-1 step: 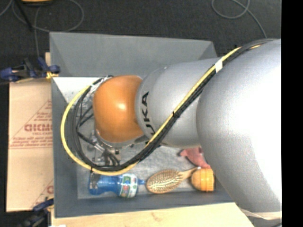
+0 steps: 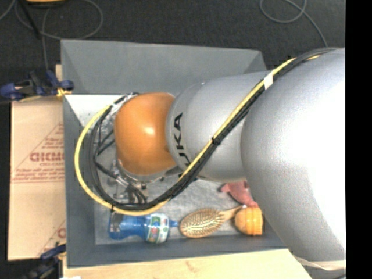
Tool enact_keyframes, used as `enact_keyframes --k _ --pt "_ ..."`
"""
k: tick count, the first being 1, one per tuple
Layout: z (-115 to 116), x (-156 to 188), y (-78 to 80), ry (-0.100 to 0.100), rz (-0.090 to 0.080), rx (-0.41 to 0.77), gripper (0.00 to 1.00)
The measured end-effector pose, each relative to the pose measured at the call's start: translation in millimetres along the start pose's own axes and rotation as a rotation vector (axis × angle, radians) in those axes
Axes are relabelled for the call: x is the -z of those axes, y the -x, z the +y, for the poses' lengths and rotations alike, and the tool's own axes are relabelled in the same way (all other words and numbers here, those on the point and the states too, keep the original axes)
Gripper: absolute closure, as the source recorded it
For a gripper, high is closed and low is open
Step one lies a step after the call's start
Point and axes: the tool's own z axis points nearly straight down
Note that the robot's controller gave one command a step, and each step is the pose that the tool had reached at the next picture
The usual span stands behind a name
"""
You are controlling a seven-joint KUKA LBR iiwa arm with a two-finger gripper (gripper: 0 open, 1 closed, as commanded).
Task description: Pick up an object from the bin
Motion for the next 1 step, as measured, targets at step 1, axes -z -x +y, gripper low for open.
enact_keyframes --k 1 --pt "-44.2 -51.5 -16.4 0.002 -0.004 -0.03 0.0"
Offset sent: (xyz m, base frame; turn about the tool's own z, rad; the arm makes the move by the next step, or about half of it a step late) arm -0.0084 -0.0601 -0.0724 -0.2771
